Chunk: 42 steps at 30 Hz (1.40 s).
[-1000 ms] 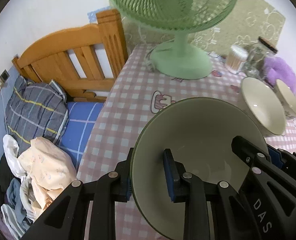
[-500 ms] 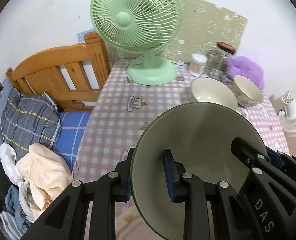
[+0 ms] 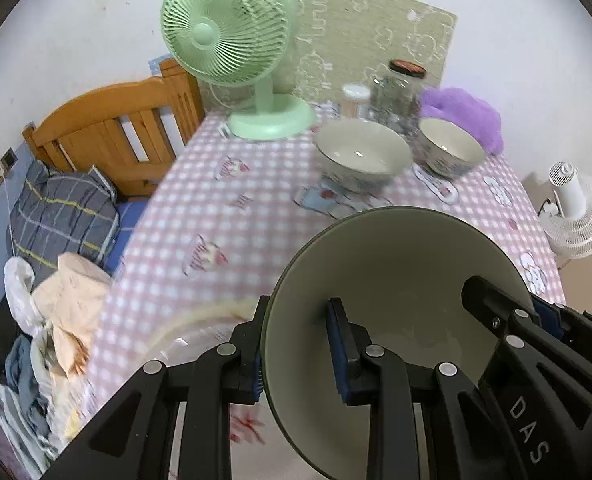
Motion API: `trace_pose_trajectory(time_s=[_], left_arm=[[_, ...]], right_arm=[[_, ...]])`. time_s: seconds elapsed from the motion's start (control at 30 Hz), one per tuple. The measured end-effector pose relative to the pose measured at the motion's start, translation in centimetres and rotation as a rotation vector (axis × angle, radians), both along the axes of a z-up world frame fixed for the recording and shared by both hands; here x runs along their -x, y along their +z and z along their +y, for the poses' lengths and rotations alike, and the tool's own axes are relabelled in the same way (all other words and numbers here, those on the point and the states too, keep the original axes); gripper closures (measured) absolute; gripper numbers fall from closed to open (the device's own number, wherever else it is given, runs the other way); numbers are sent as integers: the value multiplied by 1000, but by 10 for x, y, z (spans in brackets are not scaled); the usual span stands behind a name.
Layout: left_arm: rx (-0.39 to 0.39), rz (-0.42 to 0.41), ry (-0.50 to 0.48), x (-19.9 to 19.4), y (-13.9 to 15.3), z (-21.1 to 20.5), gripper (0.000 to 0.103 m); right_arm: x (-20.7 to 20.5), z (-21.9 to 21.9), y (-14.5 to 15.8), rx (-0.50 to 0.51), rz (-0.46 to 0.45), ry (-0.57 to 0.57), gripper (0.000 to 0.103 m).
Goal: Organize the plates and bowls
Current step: 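Lift the olive-green bowl and carry it toward the plate stack, then lower the bowl onto the table beside the plates and open both grippers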
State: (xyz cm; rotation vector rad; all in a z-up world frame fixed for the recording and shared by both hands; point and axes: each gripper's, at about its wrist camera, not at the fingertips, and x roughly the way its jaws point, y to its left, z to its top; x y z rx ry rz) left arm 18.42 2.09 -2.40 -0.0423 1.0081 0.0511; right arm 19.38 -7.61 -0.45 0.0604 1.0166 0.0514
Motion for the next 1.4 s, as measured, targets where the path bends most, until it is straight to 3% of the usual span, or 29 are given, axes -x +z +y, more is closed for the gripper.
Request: trace_pose_trajectory(time_s=[0.53,0.9,1.23,1.4], left_arm=[[-28,91,-18,41,-44,-91,78],[-52,140,-22,53,-73,-103,78],[-83,140,-49,50,-74,-110,78],[-84,157,-52,50,-73,-109,71]], right_arm=[[44,-97,-47,5,95,40,83],[53,-113,-84,-16,159,46,83],[54,-114,-86,4,151,30,83],[53,-116,-86,-7,143,38,82]])
